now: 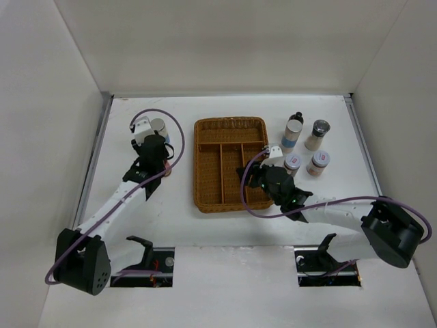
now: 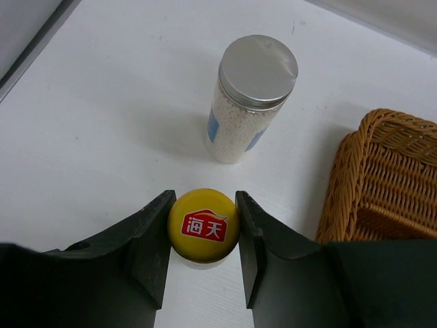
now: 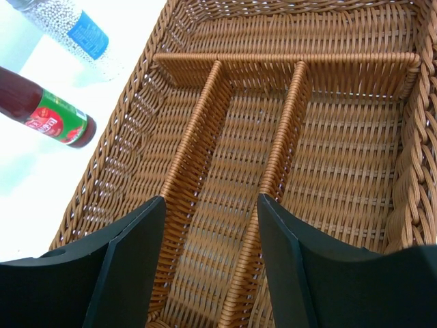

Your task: Organize the condiment bottles

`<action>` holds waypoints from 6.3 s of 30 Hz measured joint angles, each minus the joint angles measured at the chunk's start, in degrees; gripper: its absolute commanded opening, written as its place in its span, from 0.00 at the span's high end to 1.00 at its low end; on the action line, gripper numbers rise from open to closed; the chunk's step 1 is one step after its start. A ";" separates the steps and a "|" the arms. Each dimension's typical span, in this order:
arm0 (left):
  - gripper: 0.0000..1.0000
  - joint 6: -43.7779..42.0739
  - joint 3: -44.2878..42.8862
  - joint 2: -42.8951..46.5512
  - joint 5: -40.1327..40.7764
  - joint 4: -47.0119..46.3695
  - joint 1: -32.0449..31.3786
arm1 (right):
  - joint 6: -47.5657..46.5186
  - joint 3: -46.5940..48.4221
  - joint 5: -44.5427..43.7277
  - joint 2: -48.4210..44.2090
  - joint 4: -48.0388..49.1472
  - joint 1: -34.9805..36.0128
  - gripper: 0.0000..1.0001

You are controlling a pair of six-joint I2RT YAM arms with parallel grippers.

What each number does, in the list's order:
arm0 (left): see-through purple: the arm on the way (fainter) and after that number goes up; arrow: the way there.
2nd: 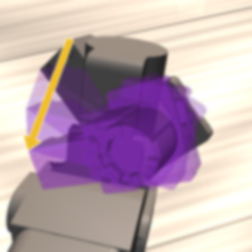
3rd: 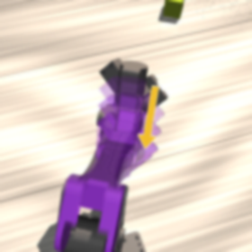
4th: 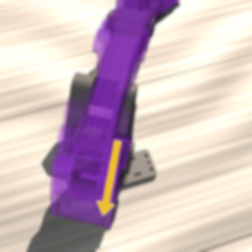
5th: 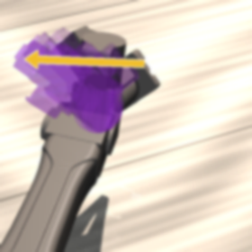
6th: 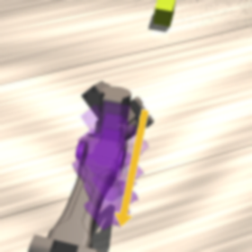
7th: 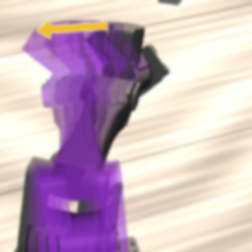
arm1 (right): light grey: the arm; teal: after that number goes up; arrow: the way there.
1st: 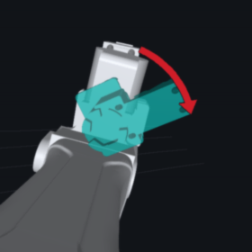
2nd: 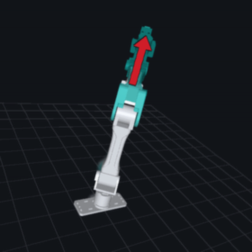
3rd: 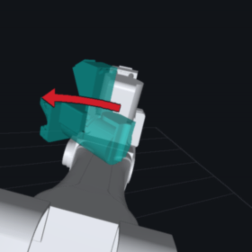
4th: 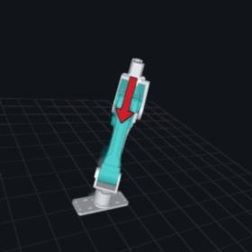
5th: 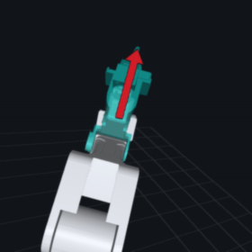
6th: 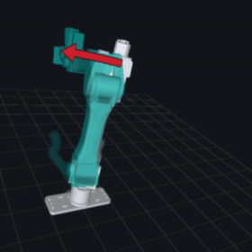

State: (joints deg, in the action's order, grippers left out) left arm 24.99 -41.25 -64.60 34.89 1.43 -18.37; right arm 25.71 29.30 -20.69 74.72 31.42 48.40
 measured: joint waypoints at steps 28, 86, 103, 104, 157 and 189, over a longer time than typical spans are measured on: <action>0.88 -9.81 -35.10 -30.40 -2.01 -8.20 -13.00 | 1.38 -0.22 -0.28 -2.86 0.07 -1.62 0.18; 0.07 -8.04 -15.98 -20.46 3.93 -12.63 -0.28 | 1.57 -0.22 -0.26 -2.69 0.09 -1.95 0.09; 0.73 -7.76 -18.51 -32.15 1.18 -12.02 5.38 | 1.57 -0.22 -0.24 -1.84 0.09 -1.95 0.08; 0.73 -7.74 -17.44 -31.19 1.36 -12.33 5.05 | 1.57 -0.22 -0.24 -1.84 0.09 -1.95 0.08; 0.00 0.17 20.31 8.83 5.03 -35.65 -22.03 | 2.62 4.33 -17.66 -13.70 -28.65 -20.33 0.00; 0.00 11.89 34.40 11.08 7.87 -45.31 -14.27 | -4.35 16.06 -18.03 -7.56 -25.79 -8.33 0.45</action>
State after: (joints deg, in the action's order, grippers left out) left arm 36.88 -6.85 -53.52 42.76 -43.88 -32.64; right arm 21.37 45.36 -38.72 67.16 5.63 40.07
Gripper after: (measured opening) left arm 0.997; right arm 0.720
